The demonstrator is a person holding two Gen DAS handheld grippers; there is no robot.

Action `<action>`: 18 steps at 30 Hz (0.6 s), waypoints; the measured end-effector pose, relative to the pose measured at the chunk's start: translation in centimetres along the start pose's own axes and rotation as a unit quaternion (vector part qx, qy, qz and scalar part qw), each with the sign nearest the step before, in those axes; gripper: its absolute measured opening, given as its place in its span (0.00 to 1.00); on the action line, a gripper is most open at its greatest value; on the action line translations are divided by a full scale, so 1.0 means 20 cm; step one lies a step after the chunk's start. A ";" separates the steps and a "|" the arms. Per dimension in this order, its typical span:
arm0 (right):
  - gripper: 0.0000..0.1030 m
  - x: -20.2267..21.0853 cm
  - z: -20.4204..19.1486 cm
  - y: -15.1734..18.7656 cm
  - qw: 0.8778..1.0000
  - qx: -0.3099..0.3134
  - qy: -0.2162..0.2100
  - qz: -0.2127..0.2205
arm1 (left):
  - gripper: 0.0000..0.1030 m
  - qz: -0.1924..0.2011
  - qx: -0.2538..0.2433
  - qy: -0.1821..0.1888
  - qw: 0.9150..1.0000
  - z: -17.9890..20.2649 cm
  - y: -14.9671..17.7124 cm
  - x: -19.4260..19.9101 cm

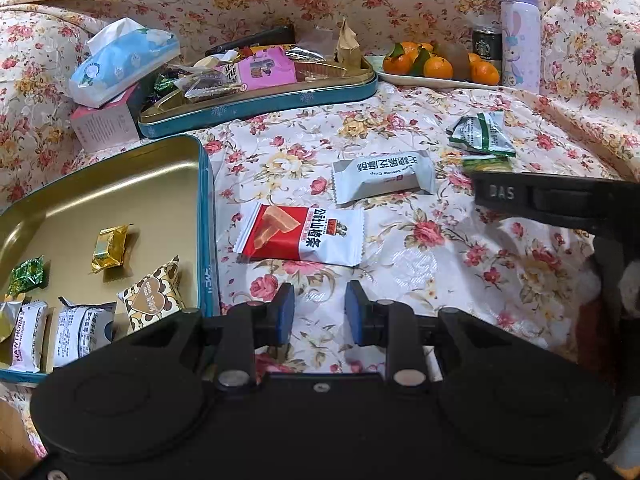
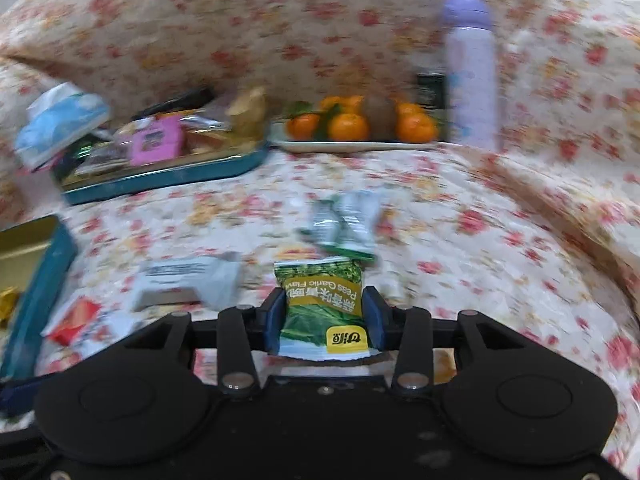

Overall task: Organize snacks
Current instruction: 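Grasp the green pea garlic packet with the right gripper, then lower the left gripper onto the green-white packet while the right gripper holds its packet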

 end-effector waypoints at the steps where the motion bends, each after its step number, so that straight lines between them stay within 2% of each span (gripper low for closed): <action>1: 0.41 0.00 0.01 0.00 1.000 -0.003 0.001 0.008 | 0.36 0.001 -0.003 -0.002 1.000 0.00 0.00 0.00; 4: 0.40 0.00 0.02 0.01 1.000 -0.001 0.009 0.020 | 0.36 0.005 -0.014 -0.008 1.000 0.01 0.00 0.00; 7: 0.41 -0.01 0.06 -0.01 0.999 0.004 0.042 0.020 | 0.36 -0.002 -0.013 -0.003 1.000 0.00 -0.01 0.00; 10: 0.41 -0.03 0.12 -0.03 0.999 -0.018 0.036 0.012 | 0.36 -0.015 0.004 0.008 1.000 -0.02 -0.03 0.00; 15: 0.43 -0.08 0.14 -0.06 0.999 0.016 0.033 0.001 | 0.36 0.031 -0.013 0.004 0.999 -0.02 -0.15 0.09; 18: 0.46 -0.10 0.16 -0.07 1.000 0.015 0.023 0.007 | 0.37 0.042 -0.023 0.028 0.998 0.02 -0.24 0.13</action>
Point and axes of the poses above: each gripper's, at about its wrist camera, not at the fingertips, and x roughly against the way its jaws point, z to its right, y to its underside, the point moved 10 cm from there along -x, roughly the way its jaws point, and after that the axes turned 7 degrees about -y, right-handed, at the moved point
